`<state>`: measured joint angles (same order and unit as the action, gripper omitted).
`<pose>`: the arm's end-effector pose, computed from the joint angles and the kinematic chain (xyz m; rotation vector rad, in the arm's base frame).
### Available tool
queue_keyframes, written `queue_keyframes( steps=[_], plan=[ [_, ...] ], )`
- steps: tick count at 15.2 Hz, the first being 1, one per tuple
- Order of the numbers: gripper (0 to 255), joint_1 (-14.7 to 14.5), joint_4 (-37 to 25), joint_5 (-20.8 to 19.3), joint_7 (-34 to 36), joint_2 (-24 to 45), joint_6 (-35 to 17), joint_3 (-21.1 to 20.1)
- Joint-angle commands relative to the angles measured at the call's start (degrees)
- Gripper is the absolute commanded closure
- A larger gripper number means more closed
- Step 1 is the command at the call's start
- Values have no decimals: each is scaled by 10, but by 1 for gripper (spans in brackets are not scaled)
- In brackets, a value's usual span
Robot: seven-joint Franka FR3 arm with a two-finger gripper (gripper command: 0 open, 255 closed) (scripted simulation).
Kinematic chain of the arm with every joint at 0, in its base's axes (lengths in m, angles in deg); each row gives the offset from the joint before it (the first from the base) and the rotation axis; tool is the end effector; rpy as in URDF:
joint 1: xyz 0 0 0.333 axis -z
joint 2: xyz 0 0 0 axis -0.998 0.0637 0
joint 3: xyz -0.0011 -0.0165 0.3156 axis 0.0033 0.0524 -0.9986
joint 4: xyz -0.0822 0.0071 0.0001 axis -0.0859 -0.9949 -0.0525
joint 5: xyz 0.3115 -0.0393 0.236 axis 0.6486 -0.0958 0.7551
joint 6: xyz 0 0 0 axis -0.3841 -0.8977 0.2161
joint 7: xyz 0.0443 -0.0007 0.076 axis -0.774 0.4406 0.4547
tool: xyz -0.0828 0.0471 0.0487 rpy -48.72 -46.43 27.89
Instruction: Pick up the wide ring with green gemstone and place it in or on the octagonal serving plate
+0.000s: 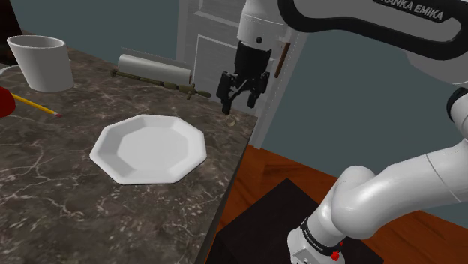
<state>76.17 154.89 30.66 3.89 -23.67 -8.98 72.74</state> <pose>0.3468 0.2144 0.6359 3.1304 -0.0187 -0.0196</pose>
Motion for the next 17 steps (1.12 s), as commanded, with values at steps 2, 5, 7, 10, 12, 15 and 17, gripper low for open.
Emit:
queue_keyframes(
  steps=[2, 5, 7, 10, 12, 15, 17],
  plan=[
    [0, -6, -18, 7, 20, 14, -6, -17],
    [0, -7, 11, 9, 18, 8, -28, -18],
    [0, -8, 30, 11, 17, 4, -43, -19],
    [0, -9, 44, 12, 17, 2, -55, -20],
    [0, -9, 44, 12, 17, 2, -55, -20],
    [0, -9, 44, 12, 17, 2, -55, -20],
    [255, -9, 44, 12, 17, 2, -55, -20]
  ],
)
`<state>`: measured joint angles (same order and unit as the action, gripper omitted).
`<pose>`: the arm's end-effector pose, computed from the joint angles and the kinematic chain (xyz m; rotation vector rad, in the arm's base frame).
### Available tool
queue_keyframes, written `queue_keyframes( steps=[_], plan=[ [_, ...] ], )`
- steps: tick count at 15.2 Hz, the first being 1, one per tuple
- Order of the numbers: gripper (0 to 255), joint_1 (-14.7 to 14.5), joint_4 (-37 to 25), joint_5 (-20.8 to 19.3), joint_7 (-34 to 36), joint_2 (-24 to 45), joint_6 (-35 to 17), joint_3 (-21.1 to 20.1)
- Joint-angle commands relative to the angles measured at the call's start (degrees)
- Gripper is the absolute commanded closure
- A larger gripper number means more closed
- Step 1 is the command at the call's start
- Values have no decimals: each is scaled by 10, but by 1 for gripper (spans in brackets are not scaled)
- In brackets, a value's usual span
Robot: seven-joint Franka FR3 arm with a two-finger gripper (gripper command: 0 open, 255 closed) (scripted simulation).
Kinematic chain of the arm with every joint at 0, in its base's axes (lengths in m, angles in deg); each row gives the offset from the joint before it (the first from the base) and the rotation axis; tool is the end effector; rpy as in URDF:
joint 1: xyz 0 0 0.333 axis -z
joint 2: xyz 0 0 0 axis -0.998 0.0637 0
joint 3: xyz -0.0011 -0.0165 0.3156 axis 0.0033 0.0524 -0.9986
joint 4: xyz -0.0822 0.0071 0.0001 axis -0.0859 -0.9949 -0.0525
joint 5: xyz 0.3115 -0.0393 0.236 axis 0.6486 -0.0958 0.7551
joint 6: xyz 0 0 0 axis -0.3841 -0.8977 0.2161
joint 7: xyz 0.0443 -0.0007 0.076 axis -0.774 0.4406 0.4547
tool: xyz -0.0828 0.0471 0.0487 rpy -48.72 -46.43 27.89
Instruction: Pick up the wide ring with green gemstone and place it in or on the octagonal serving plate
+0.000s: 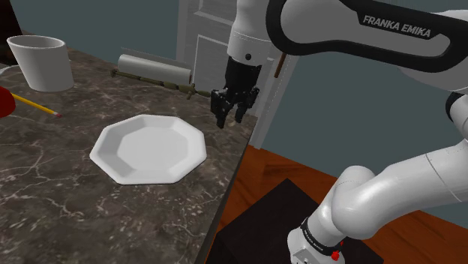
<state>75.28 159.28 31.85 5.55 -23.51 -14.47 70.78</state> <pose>0.3448 0.2361 0.6049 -3.1412 0.0077 0.0054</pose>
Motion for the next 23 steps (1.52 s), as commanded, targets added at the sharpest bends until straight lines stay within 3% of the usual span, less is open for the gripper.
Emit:
queue_keyframes(
  steps=[1, 9, 23],
  plan=[
    [255, 0, 0, 0, 0, 0, 0, 0],
    [255, 0, 0, 0, 0, 0, 0, 0],
    [255, 6, -138, -10, 8, 33, 106, 4]
  ],
)
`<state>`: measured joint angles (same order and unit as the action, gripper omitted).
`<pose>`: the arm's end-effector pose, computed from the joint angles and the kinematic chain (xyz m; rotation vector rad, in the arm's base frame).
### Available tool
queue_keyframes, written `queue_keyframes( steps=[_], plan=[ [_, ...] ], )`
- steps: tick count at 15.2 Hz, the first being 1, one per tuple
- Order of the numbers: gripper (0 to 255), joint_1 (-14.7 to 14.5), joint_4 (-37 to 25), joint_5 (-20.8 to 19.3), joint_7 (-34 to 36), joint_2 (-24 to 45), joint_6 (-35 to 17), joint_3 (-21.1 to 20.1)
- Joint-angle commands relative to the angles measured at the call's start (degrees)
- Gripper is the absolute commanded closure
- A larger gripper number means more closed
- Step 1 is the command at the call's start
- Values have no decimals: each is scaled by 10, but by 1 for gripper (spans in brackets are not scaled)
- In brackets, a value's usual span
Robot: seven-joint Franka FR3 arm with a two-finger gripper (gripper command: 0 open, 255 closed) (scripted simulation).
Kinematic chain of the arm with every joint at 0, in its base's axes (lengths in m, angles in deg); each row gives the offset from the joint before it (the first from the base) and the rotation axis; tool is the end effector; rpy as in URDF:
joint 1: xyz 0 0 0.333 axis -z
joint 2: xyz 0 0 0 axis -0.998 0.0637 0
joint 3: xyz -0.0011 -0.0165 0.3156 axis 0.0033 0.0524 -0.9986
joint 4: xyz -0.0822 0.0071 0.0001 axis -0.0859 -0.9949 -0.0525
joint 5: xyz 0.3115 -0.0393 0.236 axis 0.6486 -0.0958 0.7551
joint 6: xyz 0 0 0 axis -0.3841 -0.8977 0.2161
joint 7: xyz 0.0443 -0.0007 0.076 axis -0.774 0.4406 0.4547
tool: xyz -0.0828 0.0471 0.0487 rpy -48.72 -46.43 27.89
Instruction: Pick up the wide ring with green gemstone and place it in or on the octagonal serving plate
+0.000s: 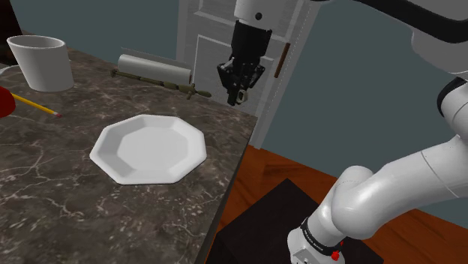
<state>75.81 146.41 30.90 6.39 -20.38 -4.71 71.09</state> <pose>0.3455 0.2370 0.6737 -3.1408 0.0077 0.0046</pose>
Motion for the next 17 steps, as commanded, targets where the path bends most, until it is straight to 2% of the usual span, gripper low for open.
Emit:
queue_keyframes(
  steps=[1, 3, 10, 14, 17],
  plan=[
    [255, 1, -20, -1, 1, 5, 16, 1],
    [255, 1, -32, -2, 2, 9, 24, 1],
    [255, -20, -129, -14, 113, 109, 18, -84],
    [255, -41, -206, -44, 183, 186, 23, -134],
    [255, -68, -277, -83, 239, 257, 34, -168]
  ],
)
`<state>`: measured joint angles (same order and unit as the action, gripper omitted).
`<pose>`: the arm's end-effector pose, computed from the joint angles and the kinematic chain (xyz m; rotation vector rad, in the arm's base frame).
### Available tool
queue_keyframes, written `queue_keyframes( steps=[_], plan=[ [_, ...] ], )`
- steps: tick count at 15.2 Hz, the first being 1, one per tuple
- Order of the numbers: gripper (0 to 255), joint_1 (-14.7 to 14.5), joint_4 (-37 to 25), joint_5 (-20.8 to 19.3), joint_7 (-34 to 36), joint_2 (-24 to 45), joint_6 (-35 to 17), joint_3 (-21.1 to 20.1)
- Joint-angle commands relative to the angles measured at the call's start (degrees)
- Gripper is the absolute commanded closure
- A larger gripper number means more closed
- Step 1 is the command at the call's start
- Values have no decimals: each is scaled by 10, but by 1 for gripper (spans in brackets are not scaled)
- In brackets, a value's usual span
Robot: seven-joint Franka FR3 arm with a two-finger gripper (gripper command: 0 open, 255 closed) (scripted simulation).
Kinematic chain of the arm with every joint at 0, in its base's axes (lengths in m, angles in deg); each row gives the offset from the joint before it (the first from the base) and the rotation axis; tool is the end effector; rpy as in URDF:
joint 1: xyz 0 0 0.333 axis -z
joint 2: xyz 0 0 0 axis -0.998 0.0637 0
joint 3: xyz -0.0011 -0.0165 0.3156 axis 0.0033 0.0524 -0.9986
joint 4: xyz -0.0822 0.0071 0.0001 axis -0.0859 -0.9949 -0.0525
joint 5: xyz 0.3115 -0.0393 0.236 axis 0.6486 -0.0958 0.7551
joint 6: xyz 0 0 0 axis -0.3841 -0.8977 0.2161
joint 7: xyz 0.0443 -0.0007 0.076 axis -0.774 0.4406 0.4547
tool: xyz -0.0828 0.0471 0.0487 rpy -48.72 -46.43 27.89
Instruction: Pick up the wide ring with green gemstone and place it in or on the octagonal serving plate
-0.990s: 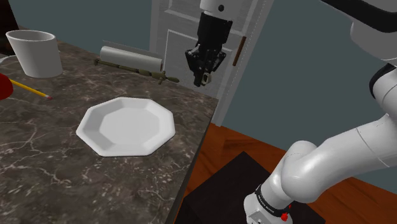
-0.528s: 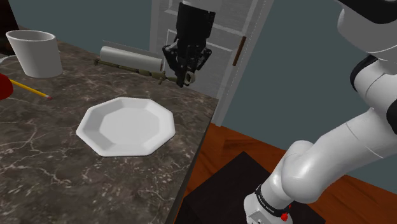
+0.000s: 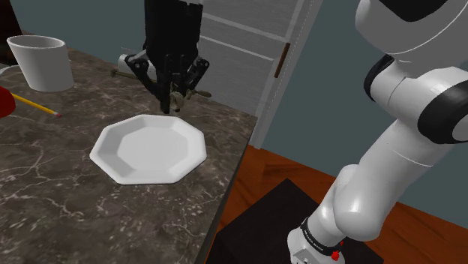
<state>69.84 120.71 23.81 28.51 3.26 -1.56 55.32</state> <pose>0.3456 0.4092 0.6888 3.1411 -0.0036 -0.0050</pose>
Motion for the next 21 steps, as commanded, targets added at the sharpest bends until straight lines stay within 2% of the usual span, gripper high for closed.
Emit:
queue_keyframes(
  steps=[1, 14, 21],
  plan=[
    [255, -25, -57, -33, 43, 56, 11, -24],
    [255, -10, 101, -2, 22, 4, -105, -11],
    [255, -10, 101, -2, 22, 4, -105, -11]
  ],
)
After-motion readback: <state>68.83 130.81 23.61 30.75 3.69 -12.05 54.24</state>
